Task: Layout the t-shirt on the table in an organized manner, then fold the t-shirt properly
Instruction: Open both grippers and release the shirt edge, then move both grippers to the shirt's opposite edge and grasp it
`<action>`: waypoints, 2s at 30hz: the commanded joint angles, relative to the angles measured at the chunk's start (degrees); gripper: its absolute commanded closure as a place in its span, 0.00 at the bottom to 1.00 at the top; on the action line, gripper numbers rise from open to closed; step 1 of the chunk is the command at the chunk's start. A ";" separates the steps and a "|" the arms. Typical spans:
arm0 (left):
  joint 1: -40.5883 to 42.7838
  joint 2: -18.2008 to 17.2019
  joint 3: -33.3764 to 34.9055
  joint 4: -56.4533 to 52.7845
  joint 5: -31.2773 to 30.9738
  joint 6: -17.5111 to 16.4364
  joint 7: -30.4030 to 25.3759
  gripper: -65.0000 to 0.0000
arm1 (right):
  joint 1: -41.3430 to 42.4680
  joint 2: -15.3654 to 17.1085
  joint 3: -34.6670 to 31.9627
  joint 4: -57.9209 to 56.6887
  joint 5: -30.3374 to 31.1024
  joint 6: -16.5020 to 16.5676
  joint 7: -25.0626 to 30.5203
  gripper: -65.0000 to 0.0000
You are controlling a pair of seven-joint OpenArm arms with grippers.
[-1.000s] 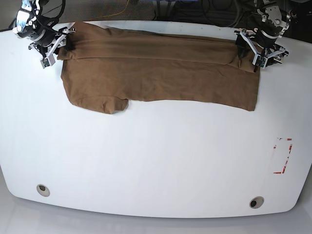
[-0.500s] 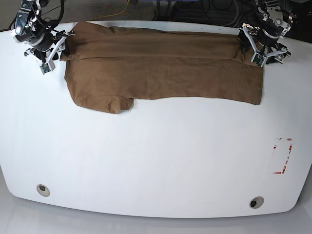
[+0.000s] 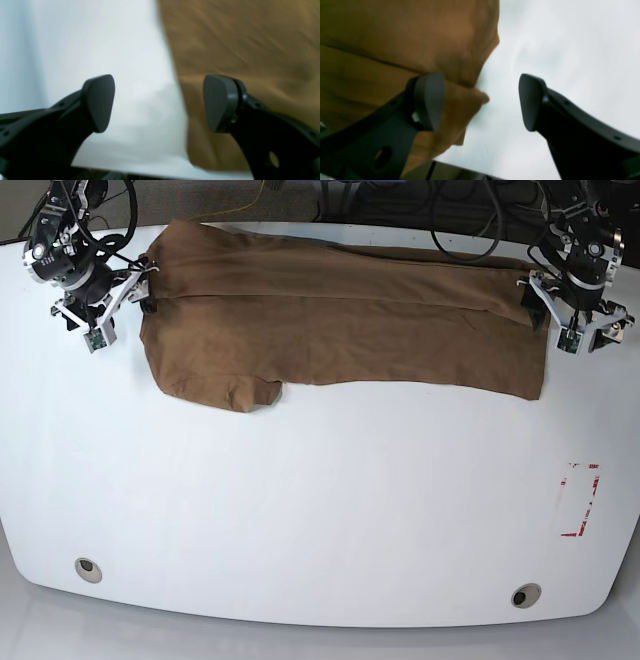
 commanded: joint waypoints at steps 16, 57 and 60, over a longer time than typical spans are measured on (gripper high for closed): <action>-12.86 -0.42 -1.02 0.54 -0.27 -0.14 -0.85 0.19 | 8.73 -0.28 0.03 -0.85 0.55 -0.32 0.81 0.31; -20.33 -1.56 1.62 -9.31 -0.19 -0.14 -1.12 0.19 | 29.57 -8.98 0.03 -30.65 0.99 4.17 0.81 0.31; -20.33 -1.56 1.62 -9.31 -0.19 -0.14 -1.12 0.19 | 29.30 -9.42 -0.06 -30.74 0.99 4.21 0.81 0.31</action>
